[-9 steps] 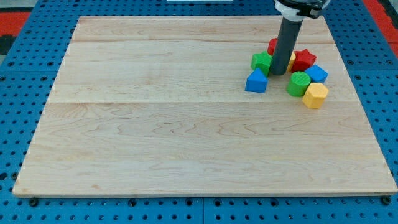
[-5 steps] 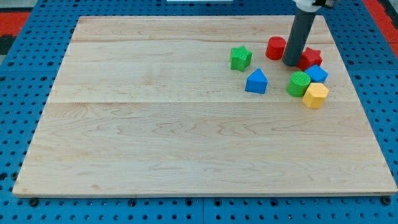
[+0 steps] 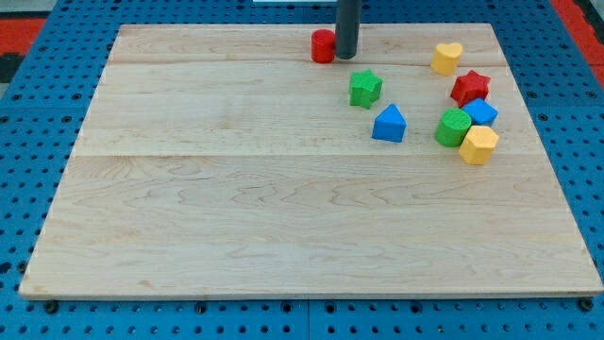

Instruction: Move the red circle to the top center

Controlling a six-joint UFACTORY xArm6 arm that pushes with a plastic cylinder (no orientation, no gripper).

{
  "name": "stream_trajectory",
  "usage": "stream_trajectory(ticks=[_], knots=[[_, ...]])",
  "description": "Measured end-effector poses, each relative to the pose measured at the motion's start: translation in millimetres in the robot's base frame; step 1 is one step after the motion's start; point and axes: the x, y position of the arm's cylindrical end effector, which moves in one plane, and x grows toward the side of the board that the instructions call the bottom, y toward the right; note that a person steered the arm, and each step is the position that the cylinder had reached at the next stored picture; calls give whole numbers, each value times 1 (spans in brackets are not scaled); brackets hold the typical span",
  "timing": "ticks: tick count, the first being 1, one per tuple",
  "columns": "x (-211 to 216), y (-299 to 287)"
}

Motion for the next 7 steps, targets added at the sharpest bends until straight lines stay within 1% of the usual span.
stream_trajectory(ticks=[2, 3, 4, 5, 6, 7], knots=[[-5, 32], [-7, 39], [-8, -24], [-6, -29], [3, 26], [-6, 59]])
